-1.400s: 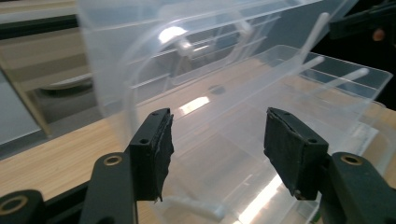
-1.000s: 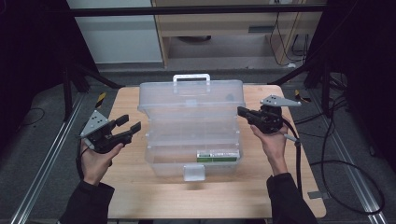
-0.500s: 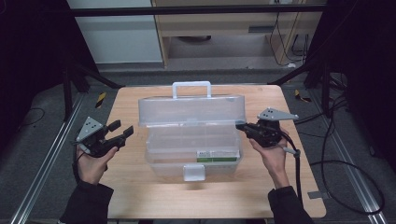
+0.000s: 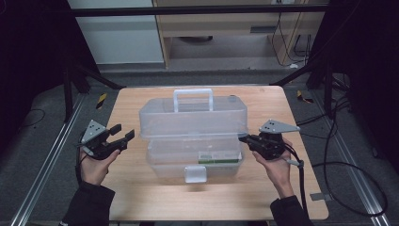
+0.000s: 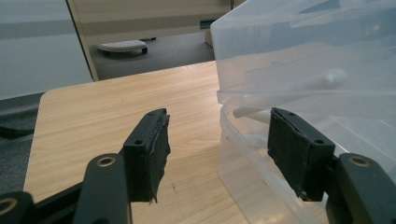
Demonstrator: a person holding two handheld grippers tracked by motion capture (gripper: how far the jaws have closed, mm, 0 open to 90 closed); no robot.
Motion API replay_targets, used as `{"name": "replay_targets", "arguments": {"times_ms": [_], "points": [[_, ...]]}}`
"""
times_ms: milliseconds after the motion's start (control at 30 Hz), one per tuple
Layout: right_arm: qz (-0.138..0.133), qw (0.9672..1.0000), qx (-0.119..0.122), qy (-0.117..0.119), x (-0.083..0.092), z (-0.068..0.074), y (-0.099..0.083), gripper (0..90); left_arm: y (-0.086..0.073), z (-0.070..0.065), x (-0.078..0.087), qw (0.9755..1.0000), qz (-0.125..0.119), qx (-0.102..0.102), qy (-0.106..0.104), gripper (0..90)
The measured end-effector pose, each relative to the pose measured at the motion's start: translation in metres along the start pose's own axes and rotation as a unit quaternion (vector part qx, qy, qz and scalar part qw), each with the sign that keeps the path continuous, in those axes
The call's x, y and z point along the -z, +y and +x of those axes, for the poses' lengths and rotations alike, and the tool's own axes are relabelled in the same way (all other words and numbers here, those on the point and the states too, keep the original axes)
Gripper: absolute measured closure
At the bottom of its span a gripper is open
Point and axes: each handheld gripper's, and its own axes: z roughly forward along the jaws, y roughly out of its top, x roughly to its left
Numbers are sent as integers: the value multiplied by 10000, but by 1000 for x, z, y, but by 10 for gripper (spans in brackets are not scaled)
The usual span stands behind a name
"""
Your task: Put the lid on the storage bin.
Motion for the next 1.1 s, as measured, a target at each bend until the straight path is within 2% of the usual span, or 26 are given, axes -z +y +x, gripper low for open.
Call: {"name": "replay_targets", "arguments": {"times_ms": [233, 433, 533, 633, 967, 1100], "points": [[59, 10000, 45, -43, 6, 2, -6, 900, -2, 2, 1, 10000, 0, -26, 84, 379], [140, 9998, 91, -87, 11, 3, -11, 900, -7, 7, -2, 9996, 38, -45, 269, 378], [224, 9996, 135, -140, 11, 3, -15, 900, -11, 8, -4, 9990, 99, -78, 437, 374], [272, 9994, 93, -173, 11, 1, -18, 900, -13, 10, -6, 9989, 100, -36, 458, 374], [601, 9977, 144, -276, 6, -1, -32, 892, -18, 17, -7, 9980, 157, 42, 604, 371], [782, 9964, 91, -324, 2, -4, -37, 900, -19, 18, -8, 9979, 172, 61, 616, 371]]}}
